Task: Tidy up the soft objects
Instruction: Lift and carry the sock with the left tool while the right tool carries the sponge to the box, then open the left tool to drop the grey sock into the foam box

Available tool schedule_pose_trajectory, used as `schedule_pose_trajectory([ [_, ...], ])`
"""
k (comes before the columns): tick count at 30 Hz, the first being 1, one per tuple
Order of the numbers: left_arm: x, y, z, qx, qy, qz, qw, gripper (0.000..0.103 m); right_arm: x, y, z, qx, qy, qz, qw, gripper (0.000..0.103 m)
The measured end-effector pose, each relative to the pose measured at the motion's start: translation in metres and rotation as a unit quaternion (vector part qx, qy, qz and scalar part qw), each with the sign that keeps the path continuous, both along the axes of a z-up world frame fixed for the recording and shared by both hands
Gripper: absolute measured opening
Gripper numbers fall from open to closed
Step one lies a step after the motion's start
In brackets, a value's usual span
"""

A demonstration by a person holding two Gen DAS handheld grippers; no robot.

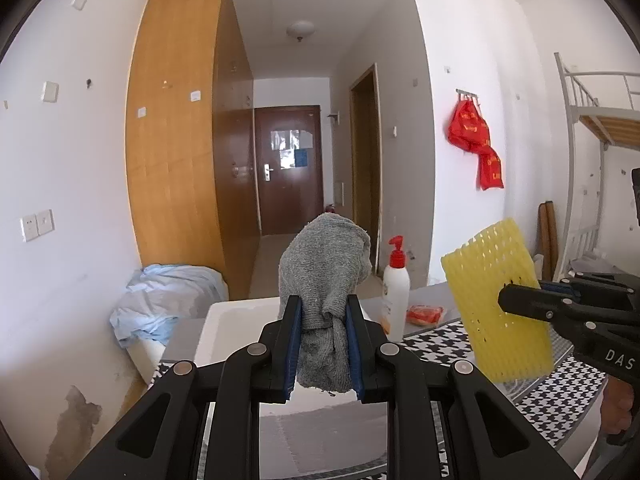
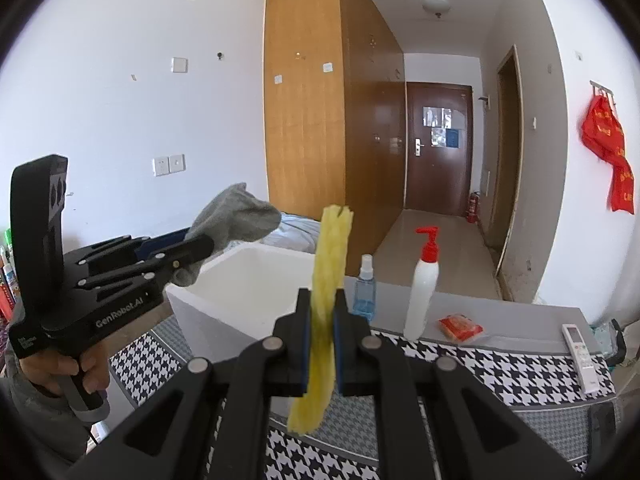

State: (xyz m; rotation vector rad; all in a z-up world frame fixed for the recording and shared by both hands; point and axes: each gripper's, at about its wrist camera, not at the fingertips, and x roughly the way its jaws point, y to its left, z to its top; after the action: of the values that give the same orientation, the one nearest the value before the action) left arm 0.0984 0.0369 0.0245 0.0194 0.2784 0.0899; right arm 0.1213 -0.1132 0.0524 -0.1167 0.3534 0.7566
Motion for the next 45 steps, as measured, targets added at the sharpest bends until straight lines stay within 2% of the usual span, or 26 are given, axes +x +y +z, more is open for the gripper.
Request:
schedule_pose_trajectory([
  [18, 0.017, 0.024, -0.006, -0.006, 0.019, 0.01, 0.9998, 0.022, 0.004, 0.023, 0.003, -0.004, 0.0, 0.013, 1.0, 0.012],
  [41, 0.036, 0.034, -0.015, -0.016, 0.044, 0.01, 0.9989, 0.023, 0.014, 0.038, -0.001, -0.011, 0.007, 0.006, 1.0, 0.012],
  [42, 0.037, 0.034, -0.016, -0.015, 0.046, 0.01, 0.9988, 0.024, 0.014, 0.039, -0.001, -0.012, 0.007, 0.007, 1.0, 0.012],
  [44, 0.038, 0.036, -0.017, -0.018, 0.05, 0.01, 0.9985, 0.032, 0.014, 0.04, -0.001, -0.013, 0.007, 0.006, 1.0, 0.012],
  [45, 0.038, 0.037, -0.017, -0.02, 0.051, 0.009, 0.9985, 0.045, 0.014, 0.041, -0.001, -0.014, 0.007, 0.006, 1.0, 0.012],
])
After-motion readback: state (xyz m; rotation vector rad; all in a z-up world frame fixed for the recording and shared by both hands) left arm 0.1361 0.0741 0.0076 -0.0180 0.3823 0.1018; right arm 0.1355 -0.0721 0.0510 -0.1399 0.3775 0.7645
